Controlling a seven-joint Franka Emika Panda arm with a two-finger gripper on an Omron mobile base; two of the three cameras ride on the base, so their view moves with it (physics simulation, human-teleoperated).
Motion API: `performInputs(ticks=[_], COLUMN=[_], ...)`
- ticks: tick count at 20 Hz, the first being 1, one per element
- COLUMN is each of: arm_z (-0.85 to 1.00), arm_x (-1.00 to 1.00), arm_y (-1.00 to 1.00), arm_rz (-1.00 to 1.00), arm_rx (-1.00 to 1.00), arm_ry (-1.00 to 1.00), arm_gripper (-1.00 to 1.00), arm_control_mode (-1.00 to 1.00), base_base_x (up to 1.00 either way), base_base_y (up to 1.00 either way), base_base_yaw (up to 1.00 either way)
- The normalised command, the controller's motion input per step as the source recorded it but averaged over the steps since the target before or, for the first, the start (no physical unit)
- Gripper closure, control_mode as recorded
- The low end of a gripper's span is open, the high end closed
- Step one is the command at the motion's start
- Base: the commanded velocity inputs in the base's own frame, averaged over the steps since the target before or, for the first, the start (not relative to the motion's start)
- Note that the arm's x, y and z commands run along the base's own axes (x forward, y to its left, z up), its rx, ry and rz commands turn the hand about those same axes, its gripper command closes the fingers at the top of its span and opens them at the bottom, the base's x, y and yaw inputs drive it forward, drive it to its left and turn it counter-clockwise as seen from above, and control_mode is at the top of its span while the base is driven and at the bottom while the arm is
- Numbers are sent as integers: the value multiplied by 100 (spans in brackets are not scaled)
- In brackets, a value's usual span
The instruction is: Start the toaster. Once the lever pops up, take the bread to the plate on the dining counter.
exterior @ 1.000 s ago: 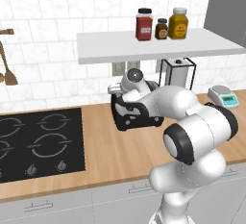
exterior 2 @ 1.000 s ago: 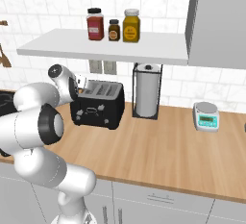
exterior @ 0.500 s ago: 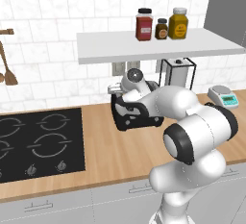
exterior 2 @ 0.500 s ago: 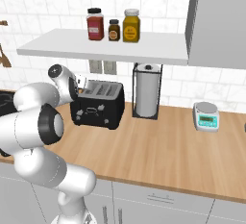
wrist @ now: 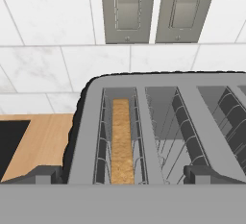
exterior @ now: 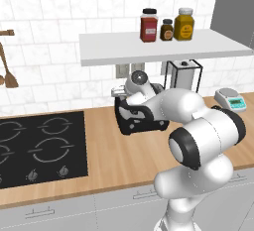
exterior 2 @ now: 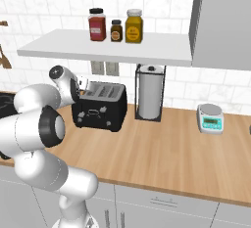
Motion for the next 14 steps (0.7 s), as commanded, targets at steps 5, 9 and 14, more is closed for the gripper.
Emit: performInputs(ticks=[5, 9, 14], arm_z=[0, 0, 0], arm_x=[0, 0, 0], arm_y=[0, 0, 0], arm_rz=[0, 0, 0], arm_rx=[0, 0, 0], arm_ry=[0, 0, 0], arm_gripper=[-100, -100, -100], arm_control_mode=[-100, -100, -100], base_base_x=[0, 0, 0], base_base_y=[0, 0, 0], base_base_yaw=[0, 0, 0])
